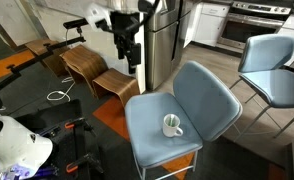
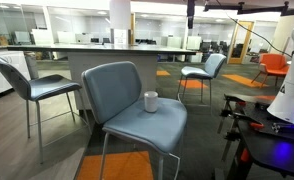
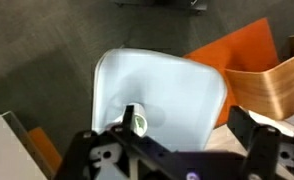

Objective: Remove the marker from the mug cup and place it on the seat

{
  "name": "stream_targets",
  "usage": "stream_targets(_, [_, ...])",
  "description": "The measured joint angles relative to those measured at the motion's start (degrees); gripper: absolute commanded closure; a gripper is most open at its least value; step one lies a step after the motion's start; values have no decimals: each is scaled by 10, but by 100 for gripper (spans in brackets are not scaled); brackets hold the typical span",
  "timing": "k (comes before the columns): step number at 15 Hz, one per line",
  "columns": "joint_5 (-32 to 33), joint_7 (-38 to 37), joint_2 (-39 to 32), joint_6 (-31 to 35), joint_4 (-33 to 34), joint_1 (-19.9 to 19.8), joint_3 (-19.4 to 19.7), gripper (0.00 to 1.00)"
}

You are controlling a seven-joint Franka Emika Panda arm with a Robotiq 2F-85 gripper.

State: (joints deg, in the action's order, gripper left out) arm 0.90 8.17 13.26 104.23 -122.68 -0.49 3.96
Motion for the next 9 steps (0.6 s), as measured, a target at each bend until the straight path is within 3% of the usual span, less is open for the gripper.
stream_targets(5, [-27,76,-78,167,-64,-5,15,0])
stream_targets(9, [-74,206,-164,279,-69,-9,16,0])
